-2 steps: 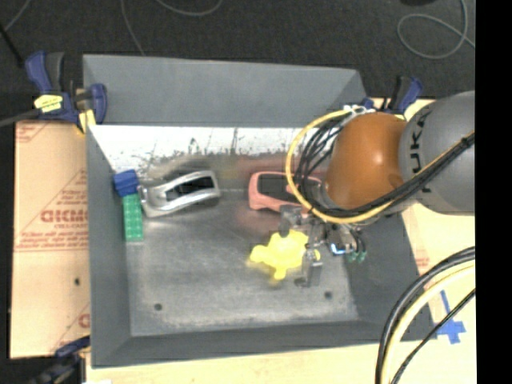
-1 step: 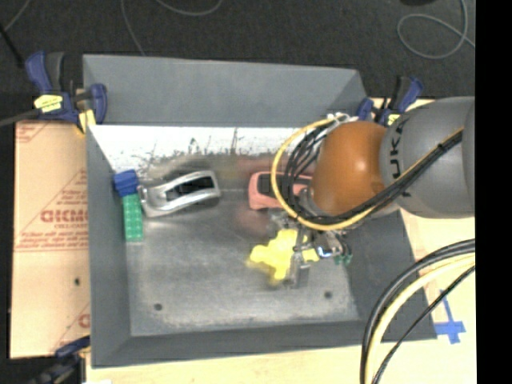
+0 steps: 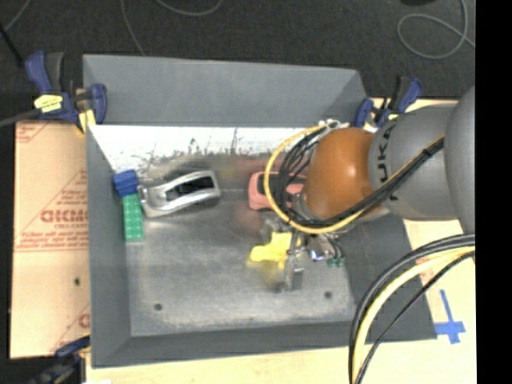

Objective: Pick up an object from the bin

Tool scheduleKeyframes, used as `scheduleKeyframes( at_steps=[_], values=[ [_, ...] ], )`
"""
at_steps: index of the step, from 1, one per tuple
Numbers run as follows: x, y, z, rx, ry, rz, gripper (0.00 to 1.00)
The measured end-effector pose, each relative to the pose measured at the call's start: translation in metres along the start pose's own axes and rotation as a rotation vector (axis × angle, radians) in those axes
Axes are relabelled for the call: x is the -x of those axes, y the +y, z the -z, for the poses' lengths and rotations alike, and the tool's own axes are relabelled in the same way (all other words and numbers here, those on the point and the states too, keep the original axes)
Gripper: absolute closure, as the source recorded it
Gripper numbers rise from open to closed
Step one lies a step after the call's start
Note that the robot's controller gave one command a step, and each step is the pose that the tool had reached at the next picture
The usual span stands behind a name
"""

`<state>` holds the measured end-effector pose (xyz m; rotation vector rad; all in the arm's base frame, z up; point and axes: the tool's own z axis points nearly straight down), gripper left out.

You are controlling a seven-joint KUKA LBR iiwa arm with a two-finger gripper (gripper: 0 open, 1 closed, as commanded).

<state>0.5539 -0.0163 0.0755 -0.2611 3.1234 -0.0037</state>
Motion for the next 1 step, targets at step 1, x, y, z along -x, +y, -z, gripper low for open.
scheduleKeyframes(
  at_steps=[1],
  values=[
    [0.0017,-0.0147,-0.0043,-0.003,-0.009,0.042,1.0]
  ],
)
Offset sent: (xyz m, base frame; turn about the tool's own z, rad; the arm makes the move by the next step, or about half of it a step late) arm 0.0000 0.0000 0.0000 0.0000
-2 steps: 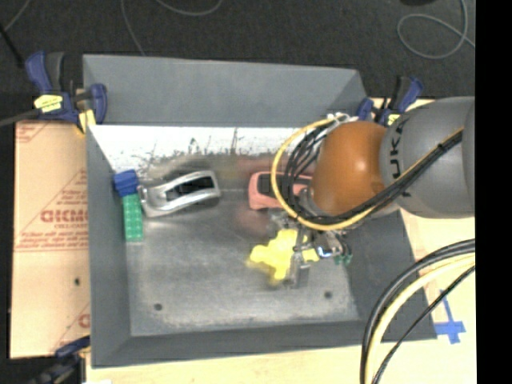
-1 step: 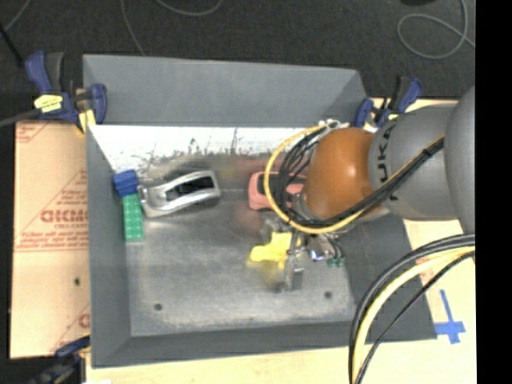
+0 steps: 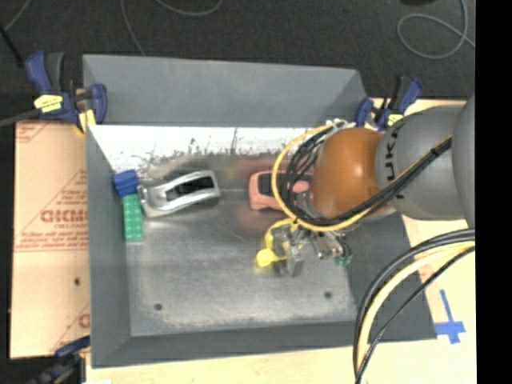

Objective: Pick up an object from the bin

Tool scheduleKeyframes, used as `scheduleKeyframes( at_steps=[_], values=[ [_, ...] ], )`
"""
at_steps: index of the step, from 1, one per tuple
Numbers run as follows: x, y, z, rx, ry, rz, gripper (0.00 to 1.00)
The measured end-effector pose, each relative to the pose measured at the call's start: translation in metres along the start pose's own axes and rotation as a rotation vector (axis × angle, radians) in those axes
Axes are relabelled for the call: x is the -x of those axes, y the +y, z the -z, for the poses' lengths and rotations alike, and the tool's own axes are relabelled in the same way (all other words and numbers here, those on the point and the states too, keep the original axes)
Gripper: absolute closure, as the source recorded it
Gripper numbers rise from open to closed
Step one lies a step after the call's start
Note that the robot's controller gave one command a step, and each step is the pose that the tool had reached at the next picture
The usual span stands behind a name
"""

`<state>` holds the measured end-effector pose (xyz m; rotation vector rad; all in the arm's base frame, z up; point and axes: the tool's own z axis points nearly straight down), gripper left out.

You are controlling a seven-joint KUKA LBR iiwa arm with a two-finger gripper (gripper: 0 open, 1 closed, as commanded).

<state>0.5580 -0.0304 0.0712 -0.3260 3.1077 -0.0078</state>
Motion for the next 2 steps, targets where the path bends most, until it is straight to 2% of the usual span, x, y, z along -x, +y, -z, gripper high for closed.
scheduleKeyframes(
  at_steps=[1,2],
  values=[
    [0.0,0.0,0.0,0.0,0.0,0.001,1.0],
    [0.003,-0.005,0.034,0.0,0.0,0.032,1.0]
  ],
)
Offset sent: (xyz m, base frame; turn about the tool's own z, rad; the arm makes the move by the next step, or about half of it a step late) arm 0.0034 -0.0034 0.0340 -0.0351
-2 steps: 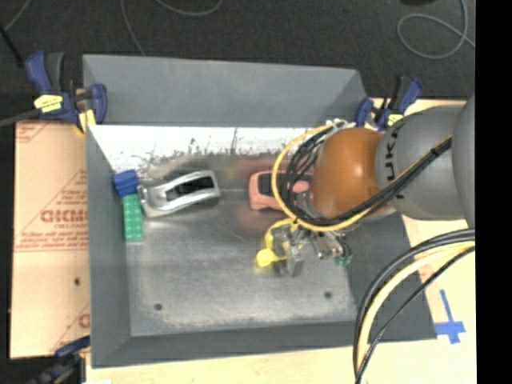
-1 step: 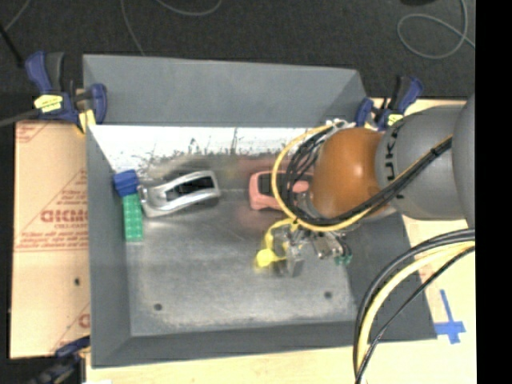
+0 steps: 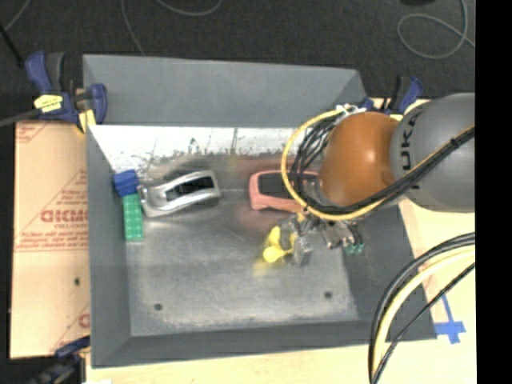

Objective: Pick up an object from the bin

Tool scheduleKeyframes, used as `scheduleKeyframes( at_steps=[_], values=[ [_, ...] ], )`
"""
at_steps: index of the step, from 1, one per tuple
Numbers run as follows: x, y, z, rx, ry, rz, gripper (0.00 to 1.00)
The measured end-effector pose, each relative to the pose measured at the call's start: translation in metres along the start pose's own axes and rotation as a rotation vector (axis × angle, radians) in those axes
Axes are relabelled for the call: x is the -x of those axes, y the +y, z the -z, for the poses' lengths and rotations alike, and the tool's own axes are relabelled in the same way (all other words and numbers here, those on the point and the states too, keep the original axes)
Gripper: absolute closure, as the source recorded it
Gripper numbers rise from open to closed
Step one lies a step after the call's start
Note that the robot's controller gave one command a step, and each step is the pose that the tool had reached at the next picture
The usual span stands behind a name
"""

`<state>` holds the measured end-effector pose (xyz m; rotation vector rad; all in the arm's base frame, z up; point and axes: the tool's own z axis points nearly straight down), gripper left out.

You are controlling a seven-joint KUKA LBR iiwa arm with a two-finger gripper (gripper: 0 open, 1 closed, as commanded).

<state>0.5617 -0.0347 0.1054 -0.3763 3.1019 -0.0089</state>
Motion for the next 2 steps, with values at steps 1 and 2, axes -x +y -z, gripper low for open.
scheduleKeyframes(
  at_steps=[1,2],
  values=[
    [0.0,0.0,0.0,0.0,0.0,0.0,1.0],
    [-0.004,-0.009,0.062,-0.001,-0.003,-0.02,1.0]
  ],
)
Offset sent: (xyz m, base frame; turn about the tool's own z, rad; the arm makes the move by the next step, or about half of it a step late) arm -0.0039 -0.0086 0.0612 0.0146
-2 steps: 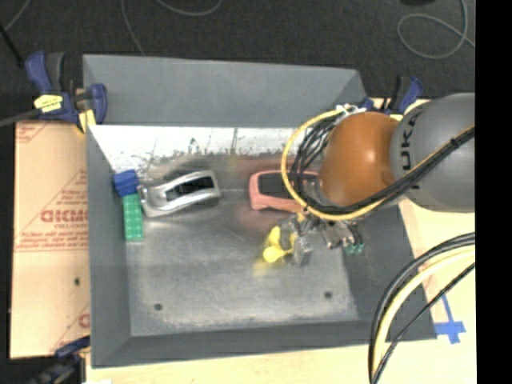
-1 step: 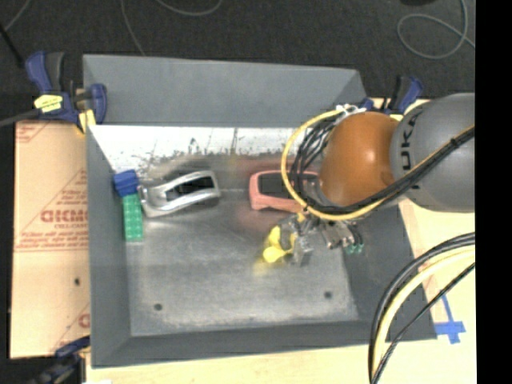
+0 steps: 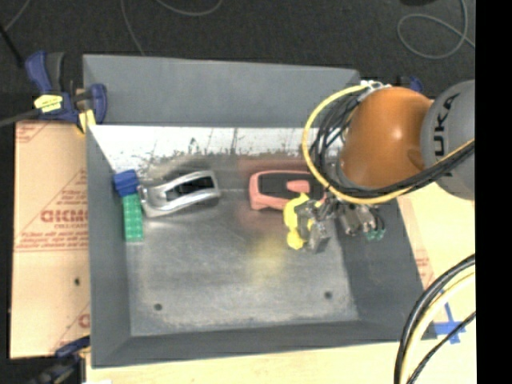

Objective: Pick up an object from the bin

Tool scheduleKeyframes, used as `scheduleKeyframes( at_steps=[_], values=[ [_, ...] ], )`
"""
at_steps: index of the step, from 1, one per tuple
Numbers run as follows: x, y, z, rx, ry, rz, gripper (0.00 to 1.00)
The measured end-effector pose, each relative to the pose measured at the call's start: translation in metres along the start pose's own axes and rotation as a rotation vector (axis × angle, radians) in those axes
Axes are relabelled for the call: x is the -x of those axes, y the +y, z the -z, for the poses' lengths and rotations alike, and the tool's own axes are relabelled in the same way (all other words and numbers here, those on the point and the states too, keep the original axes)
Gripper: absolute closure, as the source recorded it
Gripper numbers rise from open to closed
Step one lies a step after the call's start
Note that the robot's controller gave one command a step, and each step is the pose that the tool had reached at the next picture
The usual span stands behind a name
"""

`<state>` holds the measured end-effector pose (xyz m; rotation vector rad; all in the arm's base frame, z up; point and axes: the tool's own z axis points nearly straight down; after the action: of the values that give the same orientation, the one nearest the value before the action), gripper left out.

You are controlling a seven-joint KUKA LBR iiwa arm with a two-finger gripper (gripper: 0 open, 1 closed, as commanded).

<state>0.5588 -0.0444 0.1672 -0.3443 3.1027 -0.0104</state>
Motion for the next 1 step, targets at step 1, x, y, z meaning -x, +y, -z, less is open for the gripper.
scheduleKeyframes(
  at_steps=[1],
  values=[
    [0.0,0.0,0.0,0.0,0.0,0.0,1.0]
  ],
)
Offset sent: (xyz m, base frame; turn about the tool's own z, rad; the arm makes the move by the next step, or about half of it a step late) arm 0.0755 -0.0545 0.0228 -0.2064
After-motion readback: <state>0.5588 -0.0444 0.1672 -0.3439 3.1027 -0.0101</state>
